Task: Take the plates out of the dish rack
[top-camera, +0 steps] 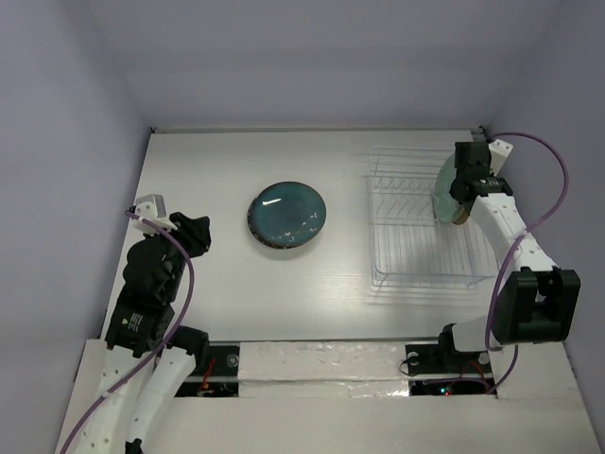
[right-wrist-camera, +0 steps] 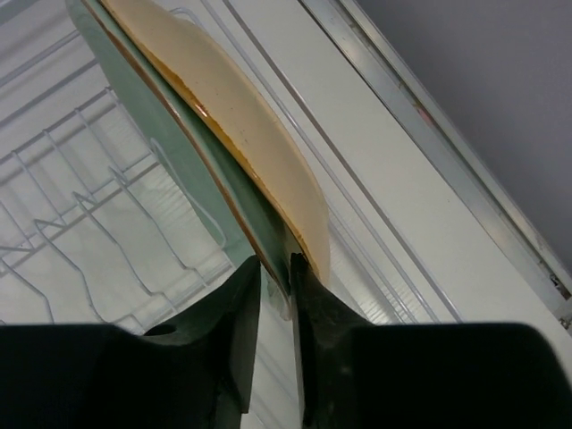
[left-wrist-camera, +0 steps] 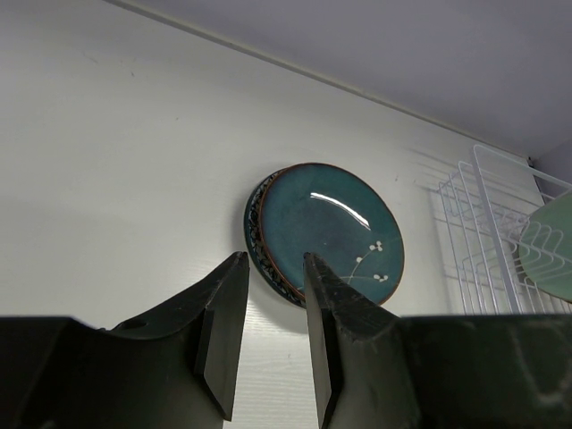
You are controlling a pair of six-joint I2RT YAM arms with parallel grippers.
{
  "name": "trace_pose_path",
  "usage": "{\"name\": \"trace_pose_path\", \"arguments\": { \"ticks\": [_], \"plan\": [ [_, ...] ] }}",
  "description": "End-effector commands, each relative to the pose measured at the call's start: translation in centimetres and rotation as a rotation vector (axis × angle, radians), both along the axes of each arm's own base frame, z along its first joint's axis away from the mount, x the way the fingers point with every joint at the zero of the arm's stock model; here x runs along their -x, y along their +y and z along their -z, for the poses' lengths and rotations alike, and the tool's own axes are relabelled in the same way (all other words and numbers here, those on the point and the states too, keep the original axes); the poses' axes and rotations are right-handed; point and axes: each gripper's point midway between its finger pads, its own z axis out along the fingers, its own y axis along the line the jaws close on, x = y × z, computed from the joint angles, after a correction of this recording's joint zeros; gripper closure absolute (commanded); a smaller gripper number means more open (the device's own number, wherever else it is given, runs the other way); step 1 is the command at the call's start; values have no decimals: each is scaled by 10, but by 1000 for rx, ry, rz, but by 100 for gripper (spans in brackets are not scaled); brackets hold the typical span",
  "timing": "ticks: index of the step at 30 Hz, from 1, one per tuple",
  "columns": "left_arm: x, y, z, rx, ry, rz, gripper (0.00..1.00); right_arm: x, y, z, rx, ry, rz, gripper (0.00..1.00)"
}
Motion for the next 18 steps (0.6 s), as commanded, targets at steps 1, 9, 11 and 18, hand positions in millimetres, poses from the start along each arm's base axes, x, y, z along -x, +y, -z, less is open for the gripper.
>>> {"name": "trace_pose_path", "arguments": {
  "ticks": [1,9,11,18],
  "plan": [
    [-4,-3,-6,0,-33,9,72,-17,2,-10,-13,-64,-6,72],
    [-4,-3,-5,-3,-27,13,72,-23,5,15,-37,-35,-11,58],
    [-5,-3,-5,-2,-27,11,72,-24,5,24,-36,-15,-11,59],
    [-4,-5,-4,-3,-26,22,72,-22,3,24,-17,-15,-13,75]
  ]
}}
